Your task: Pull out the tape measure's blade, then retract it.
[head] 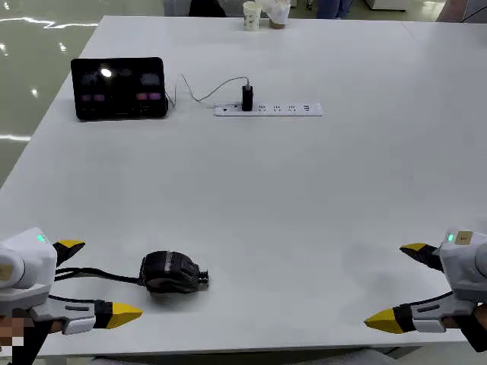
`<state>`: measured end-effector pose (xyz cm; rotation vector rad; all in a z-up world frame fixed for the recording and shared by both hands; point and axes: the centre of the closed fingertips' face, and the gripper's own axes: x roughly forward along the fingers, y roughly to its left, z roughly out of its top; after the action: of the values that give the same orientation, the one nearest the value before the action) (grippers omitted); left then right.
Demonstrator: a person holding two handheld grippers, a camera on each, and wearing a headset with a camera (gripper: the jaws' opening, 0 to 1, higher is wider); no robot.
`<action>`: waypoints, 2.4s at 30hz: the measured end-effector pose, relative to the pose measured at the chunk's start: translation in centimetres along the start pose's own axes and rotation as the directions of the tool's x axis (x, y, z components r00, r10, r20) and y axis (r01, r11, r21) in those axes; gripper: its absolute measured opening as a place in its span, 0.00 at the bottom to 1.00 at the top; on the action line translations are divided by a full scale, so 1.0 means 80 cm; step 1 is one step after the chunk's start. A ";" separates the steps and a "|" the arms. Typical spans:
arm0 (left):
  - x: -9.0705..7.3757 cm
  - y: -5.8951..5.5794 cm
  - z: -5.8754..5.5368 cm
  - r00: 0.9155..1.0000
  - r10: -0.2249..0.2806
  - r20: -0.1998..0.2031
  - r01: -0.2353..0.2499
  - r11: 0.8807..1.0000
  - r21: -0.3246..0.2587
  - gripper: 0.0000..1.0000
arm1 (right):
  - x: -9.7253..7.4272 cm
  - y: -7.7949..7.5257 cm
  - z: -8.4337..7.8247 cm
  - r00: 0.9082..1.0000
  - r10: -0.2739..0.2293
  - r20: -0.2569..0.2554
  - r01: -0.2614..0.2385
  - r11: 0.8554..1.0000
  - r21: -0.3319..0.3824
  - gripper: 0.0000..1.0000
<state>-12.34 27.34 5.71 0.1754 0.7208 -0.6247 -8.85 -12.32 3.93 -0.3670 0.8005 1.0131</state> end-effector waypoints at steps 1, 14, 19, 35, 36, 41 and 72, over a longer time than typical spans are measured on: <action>0.000 0.001 0.000 1.000 0.000 0.000 0.000 1.000 -0.002 0.99 | 0.000 0.000 -0.001 1.000 0.001 -0.001 -0.001 1.000 -0.002 0.99; 0.001 0.003 0.000 1.000 -0.003 0.000 0.003 1.000 0.007 0.99 | 0.001 -0.004 -0.001 1.000 0.000 -0.002 0.000 1.000 0.000 0.99; 0.001 0.002 0.002 1.000 -0.007 0.002 0.007 1.000 0.020 0.99 | 0.000 -0.006 0.001 1.000 -0.013 0.007 0.013 1.000 -0.011 0.99; 0.006 -0.003 0.012 0.998 -0.064 -0.026 0.066 0.993 0.095 0.99 | 0.014 0.002 0.012 1.000 0.026 0.016 -0.026 0.999 -0.048 0.99; 0.006 -0.005 0.014 0.997 -0.070 -0.028 0.072 0.992 0.105 0.99 | 0.016 0.000 0.011 0.999 0.032 0.012 -0.031 0.998 -0.052 0.99; 0.011 -0.009 0.016 0.994 -0.095 -0.053 0.102 0.983 0.153 0.99 | 0.025 0.009 0.017 0.998 0.059 0.009 -0.059 0.995 -0.081 0.99; 0.042 -0.035 0.028 0.949 -0.233 -0.212 0.294 0.899 0.324 0.99 | 0.074 0.041 0.085 0.983 0.173 0.054 -0.155 0.957 -0.244 1.00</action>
<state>-10.77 22.72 5.31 0.4729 0.7988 -1.0101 -7.12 -2.90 4.37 -0.4720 0.6500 1.2777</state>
